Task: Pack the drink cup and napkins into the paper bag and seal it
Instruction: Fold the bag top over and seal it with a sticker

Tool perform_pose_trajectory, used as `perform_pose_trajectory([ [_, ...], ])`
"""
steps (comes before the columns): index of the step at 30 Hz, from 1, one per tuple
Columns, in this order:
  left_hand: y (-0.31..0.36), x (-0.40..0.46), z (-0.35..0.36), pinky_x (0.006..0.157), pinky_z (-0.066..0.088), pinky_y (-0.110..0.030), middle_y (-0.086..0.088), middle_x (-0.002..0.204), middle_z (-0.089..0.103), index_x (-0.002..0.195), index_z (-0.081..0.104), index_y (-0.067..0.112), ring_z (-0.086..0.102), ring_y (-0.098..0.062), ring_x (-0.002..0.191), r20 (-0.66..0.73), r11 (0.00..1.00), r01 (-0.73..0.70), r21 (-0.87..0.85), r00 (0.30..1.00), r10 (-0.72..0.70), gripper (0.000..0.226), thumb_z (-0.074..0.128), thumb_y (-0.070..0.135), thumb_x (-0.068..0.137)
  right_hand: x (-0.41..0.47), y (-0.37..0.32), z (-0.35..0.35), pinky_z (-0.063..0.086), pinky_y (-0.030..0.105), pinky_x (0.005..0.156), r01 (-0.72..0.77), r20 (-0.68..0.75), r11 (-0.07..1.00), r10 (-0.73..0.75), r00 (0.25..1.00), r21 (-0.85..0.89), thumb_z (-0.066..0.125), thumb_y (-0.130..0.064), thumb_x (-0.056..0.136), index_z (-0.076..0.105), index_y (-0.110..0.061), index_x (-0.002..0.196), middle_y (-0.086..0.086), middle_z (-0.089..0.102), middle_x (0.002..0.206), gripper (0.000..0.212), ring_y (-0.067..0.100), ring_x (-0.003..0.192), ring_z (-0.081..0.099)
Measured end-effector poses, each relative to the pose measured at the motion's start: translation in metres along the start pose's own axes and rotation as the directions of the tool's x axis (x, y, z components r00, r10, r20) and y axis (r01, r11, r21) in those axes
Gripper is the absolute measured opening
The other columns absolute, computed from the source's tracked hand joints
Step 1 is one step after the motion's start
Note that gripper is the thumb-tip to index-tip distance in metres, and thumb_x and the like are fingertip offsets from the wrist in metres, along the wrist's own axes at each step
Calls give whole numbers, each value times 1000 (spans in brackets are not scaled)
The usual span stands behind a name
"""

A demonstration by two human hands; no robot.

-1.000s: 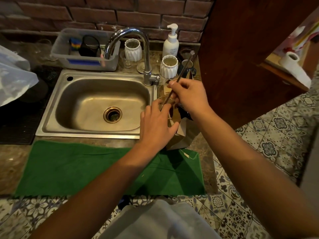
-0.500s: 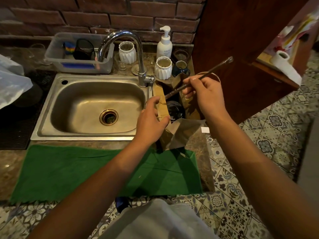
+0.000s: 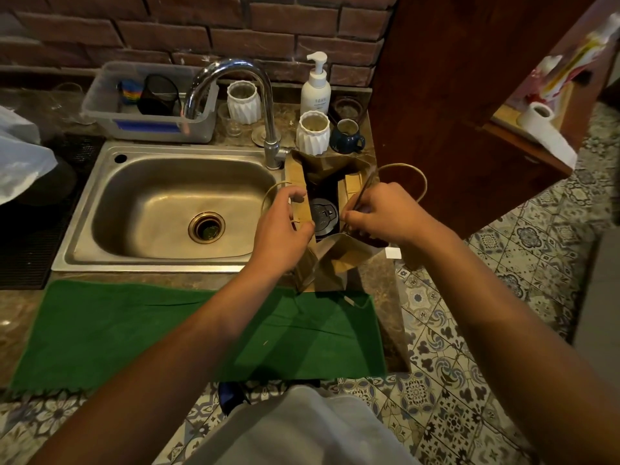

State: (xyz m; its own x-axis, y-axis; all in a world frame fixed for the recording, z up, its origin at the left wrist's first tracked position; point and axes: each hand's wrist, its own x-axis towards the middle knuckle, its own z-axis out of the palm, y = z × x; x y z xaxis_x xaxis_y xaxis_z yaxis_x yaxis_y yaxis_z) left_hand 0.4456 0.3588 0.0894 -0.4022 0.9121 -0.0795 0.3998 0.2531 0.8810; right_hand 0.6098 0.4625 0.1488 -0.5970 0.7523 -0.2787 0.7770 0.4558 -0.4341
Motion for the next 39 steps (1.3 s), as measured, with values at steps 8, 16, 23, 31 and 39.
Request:
perform_pose_trajectory([
  [8,1,1,-4,67,51,-37,10,86,59,130,54,30,63,-14,74,-13,999,-30,25,999,30,49,73,15,88,1,-1,-2,59,42,87,35,15,999,-35,999,-13,70,-34,94,74,-23,115,-11,69,89,25,3,77,64],
  [16,-4,3,-6,77,56,-40,7,114,65,133,51,31,67,-15,88,65,999,-53,-4,996,53,50,69,13,91,-22,-33,-23,54,28,80,195,-159,981,-195,968,-13,65,-37,97,71,-23,122,-9,73,99,29,8,91,68],
  [23,-4,7,-15,68,48,-28,13,84,60,139,46,32,61,-7,74,130,999,-30,-35,991,34,52,67,11,95,-34,-43,-44,60,29,81,323,-445,923,-203,872,210,63,-29,98,77,-19,109,-8,76,95,20,5,88,71],
  [31,-5,7,-24,69,45,-37,-12,93,58,146,40,35,52,-16,71,177,997,-2,-74,984,15,58,60,9,99,-27,-10,-15,61,39,76,132,-439,947,10,899,292,66,-28,96,69,-22,102,-4,69,90,9,14,82,66],
  [39,1,8,-21,68,49,-33,-5,86,58,138,45,31,61,-21,74,141,991,45,-129,990,-26,47,58,7,99,-28,-11,-4,42,27,59,160,76,985,-154,985,-71,69,-61,85,75,-39,107,-19,62,77,31,-2,68,52],
])
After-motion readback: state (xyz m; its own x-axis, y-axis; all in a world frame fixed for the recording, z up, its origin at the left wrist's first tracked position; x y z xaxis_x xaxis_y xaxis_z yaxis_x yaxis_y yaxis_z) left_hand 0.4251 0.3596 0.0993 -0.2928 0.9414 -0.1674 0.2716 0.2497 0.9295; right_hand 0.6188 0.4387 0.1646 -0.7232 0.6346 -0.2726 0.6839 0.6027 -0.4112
